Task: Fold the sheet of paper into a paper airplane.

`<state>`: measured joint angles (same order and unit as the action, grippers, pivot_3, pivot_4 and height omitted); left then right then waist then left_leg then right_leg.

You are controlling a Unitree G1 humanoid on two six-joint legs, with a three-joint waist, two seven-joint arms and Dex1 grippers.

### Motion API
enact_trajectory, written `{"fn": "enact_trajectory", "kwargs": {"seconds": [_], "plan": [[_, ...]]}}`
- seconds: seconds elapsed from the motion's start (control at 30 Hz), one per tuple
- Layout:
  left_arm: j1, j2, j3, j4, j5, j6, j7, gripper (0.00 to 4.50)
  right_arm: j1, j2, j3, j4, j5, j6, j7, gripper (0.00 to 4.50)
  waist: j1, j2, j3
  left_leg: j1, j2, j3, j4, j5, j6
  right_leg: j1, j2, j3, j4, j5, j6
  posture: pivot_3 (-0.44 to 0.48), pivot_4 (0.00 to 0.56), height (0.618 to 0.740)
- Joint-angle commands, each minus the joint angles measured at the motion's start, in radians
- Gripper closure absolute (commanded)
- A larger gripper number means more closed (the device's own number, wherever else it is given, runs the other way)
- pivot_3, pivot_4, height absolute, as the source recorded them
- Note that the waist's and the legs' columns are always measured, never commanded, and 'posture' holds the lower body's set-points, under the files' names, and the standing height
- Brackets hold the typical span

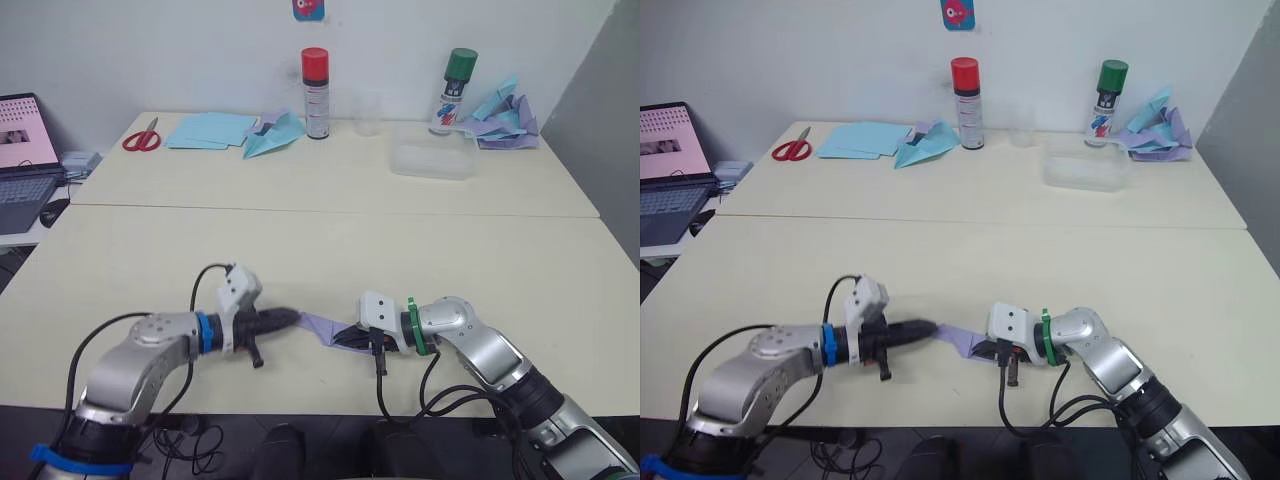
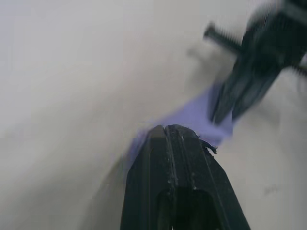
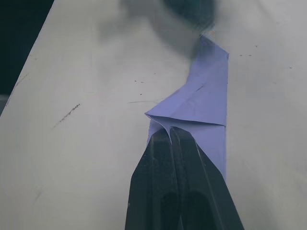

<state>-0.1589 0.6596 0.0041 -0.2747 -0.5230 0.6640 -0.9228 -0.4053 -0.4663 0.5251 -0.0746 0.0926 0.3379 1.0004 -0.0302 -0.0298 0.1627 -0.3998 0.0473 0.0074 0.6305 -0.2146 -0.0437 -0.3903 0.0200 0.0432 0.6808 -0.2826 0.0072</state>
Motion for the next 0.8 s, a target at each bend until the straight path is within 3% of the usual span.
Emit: {"fn": "enact_trajectory", "kwargs": {"seconds": [0.03,0.2,0.23,0.33,0.63,0.73,0.8], "plan": [[-0.029,-0.049,-0.072,0.000,0.039,-0.029,0.031,4.50,0.004,-0.019,-0.009,0.001,-0.017,0.011,0.011,4.48,0.000,0.000,0.000,0.002,0.000,0.000,0.000,0.000,0.000,0.001,-0.001,0.000,0.000,-0.001,-0.001,0.000,0.150,0.740],[-0.058,-0.098,-0.193,0.092,0.168,-0.117,0.055,4.50,-0.001,-0.015,-0.023,-0.016,-0.003,0.031,0.009,4.48,0.000,0.000,0.000,0.001,-0.001,0.000,0.000,0.000,0.000,0.001,-0.002,0.001,-0.001,-0.001,-0.001,0.000,0.150,0.740],[-0.062,-0.104,-0.205,0.106,0.180,-0.125,0.054,4.50,-0.001,-0.014,-0.026,-0.020,0.002,0.038,0.010,4.30,0.000,0.000,0.000,0.001,-0.001,0.000,0.000,0.000,0.000,0.001,-0.002,0.001,-0.001,-0.001,-0.001,0.000,0.150,0.740],[-0.066,-0.098,-0.266,0.170,0.248,-0.160,0.037,4.50,0.004,-0.040,-0.031,-0.064,0.035,0.086,0.050,3.60,0.002,0.000,0.000,0.001,-0.001,0.000,0.000,0.000,0.000,0.001,-0.002,0.000,0.000,-0.001,-0.001,0.000,0.150,0.740],[-0.057,-0.086,-0.301,0.243,0.304,-0.204,0.014,4.50,0.023,-0.242,-0.057,-0.277,0.190,0.326,0.232,0.20,0.004,0.000,0.000,0.001,-0.001,-0.002,0.000,0.000,0.000,0.002,-0.004,0.001,-0.001,-0.001,-0.001,0.000,0.150,0.740],[-0.061,-0.087,-0.300,0.253,0.305,-0.212,0.014,4.50,0.023,-0.276,-0.113,-0.312,0.257,0.374,0.246,0.06,0.003,0.000,0.000,0.001,-0.001,-0.002,0.000,0.000,0.000,0.002,-0.004,0.000,-0.001,-0.001,-0.001,0.000,0.150,0.740],[-0.065,-0.089,-0.301,0.258,0.306,-0.215,0.015,4.50,0.002,-0.232,-0.196,-0.315,0.333,0.428,0.199,0.06,0.003,0.000,0.000,0.002,-0.001,-0.002,0.000,0.000,0.000,0.002,-0.004,0.000,-0.001,-0.001,-0.001,0.000,0.150,0.740]]}}
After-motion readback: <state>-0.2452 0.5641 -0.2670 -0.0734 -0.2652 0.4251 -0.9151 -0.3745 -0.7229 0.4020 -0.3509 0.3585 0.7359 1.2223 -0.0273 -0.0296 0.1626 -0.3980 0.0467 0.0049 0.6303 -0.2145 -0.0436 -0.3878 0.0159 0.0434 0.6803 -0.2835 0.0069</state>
